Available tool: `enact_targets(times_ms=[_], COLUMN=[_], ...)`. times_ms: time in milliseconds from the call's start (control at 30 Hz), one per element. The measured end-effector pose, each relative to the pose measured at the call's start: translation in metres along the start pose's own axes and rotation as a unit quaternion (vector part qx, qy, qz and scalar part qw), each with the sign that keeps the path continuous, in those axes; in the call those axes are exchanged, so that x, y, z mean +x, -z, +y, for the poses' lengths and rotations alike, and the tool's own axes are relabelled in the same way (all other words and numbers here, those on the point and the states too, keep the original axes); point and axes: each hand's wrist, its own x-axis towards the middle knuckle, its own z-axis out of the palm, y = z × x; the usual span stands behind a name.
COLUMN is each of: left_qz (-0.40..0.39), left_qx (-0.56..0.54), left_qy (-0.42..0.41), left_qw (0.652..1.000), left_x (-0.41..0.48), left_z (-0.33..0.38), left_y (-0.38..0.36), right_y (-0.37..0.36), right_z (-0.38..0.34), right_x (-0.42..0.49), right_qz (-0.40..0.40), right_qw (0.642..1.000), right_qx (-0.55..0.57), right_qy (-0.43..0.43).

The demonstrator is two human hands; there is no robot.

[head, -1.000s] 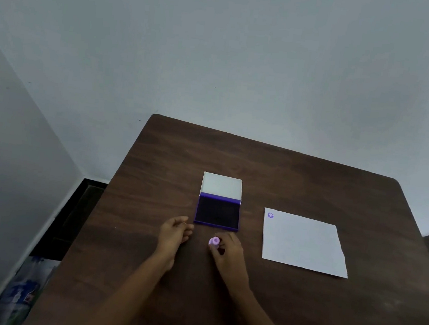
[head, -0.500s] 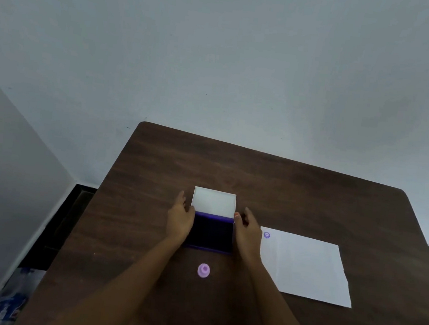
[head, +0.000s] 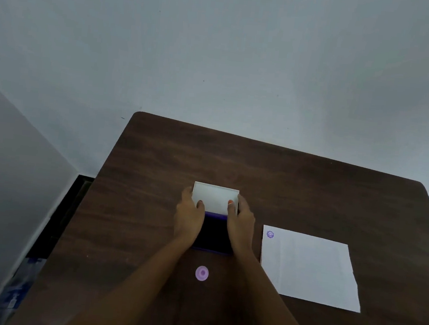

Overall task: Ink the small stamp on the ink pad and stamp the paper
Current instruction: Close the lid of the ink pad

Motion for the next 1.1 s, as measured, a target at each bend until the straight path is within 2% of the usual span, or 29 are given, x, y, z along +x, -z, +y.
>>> enact_targets(times_ms=[133, 300, 567, 767, 1100], left_qz=[0.011, 0.014, 0.003, 0.008, -0.020], left_qx=[-0.061, -0.057, -0.018, 0.014, 0.135], left_qy=[0.003, -0.019, -0.108, -0.125, -0.152], left_qw=[0.998, 0.998, 0.994, 0.992, 0.979], left_x=[0.003, -0.005, -0.039, -0.055, -0.072], left_z=[0.006, 0.011, 0.001, -0.020, -0.053], left_y=[0.014, 0.027, 0.045, 0.049, 0.046], right_y=[0.012, 0.021, 0.028, 0.031, 0.020], right_z=[-0.006, -0.013, -0.008, 0.007, 0.026], right_x=[0.002, -0.004, -0.039, -0.068, -0.095], right_qz=[0.012, 0.029, 0.063, 0.071, 0.054], right_qw=[0.997, 0.994, 0.994, 0.990, 0.984], right_qx=[0.077, 0.103, 0.038, -0.040, -0.124], right_qy=[0.008, 0.028, 0.083, 0.112, 0.114])
